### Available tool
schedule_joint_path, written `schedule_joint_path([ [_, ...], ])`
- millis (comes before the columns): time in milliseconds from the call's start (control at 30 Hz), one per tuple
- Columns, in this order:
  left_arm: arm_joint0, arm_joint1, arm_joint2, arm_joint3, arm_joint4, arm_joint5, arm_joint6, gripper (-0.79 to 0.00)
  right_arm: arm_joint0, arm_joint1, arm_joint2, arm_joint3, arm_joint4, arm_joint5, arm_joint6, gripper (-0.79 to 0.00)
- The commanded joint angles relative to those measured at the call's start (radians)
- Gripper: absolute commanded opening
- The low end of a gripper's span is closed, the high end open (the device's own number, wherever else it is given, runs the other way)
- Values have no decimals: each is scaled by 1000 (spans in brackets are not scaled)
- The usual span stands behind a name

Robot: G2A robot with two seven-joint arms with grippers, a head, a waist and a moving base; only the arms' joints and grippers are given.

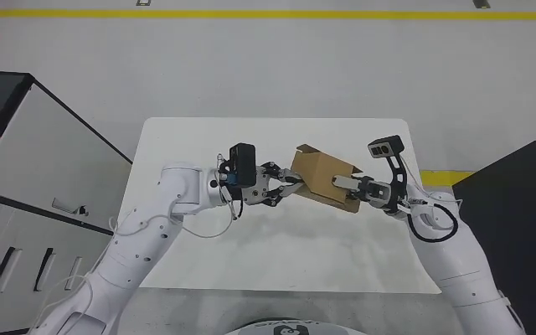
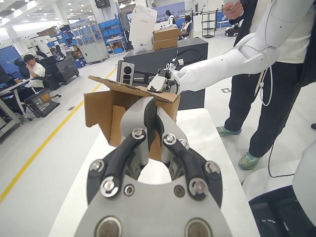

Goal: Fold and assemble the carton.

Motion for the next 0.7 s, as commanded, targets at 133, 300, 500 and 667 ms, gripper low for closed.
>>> schedule_joint_path([
  [133,4,1,-3,-4,2,1,1,-785,-2,-3,-3,1,32,1,0,-785],
  [300,-2,-2,9,-6,3,-1,4,-785,2,-5,-10,5,40,10,2,-785],
  [500,-12,-6,24,-3,12,4,6,-785,8,-8,-24,23,53,46,4,-785],
  [667,-16,-6,22,3,22,13,3,-785,9,-10,-30,45,83,96,1,-785],
])
